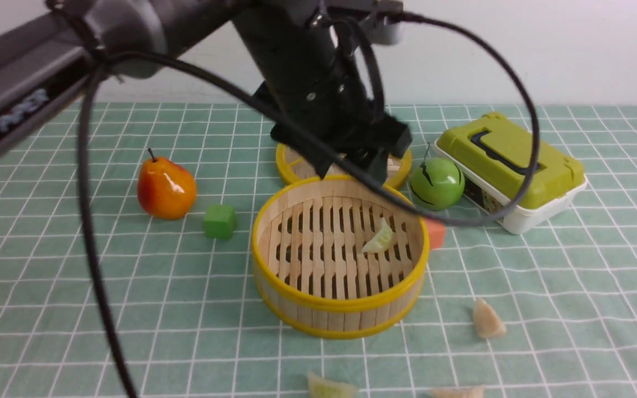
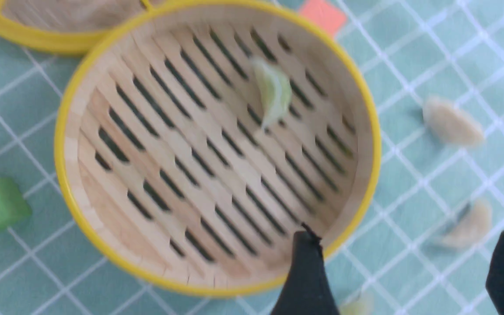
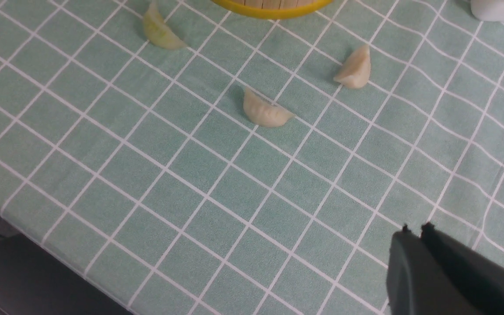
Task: Put the dumplings into the steamer on the table with the blue tablecloth.
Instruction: 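Reach for and grasp a dumpling on the table with the left gripper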
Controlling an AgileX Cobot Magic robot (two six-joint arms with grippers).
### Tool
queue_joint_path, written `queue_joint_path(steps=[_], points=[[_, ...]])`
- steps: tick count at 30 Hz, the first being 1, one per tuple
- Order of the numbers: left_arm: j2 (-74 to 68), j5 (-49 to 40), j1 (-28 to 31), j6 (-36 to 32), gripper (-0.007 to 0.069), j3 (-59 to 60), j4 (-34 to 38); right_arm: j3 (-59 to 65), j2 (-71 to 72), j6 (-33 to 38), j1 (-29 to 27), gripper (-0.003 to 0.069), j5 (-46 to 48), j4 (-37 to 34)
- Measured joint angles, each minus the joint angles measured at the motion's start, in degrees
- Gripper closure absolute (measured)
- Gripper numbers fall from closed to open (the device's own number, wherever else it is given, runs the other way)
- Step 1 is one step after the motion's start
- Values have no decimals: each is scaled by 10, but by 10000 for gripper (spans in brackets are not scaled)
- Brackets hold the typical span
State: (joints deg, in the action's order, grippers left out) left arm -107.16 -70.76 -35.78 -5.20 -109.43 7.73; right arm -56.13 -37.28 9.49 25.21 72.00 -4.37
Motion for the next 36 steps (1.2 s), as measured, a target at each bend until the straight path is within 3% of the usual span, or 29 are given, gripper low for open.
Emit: queue_joint_path(steps=[6,8,9,12,16,23,31,36], points=[[72,11,0,-268,166,276,73,0,0,0,0,627,-15,0],[72,36,0,-320,172,320,87,0,0,1,0,627,-17,-1],[72,74,0,-384,179,357,95,0,0,1,0,627,-18,-1],[72,139,0,-454,182,393,107,10,0,1,0,626,-23,-1],[71,199,0,-520,182,397,145,41,0,1,0,626,-31,-1],[27,223,0,-620,185,397,203,76,0,1,0,618,-41,-1],[-19,276,0,-636,194,397,204,78,0,1,0,615,-55,7],[-36,266,0,-637,275,397,190,78,0,1,0,608,-56,8]])
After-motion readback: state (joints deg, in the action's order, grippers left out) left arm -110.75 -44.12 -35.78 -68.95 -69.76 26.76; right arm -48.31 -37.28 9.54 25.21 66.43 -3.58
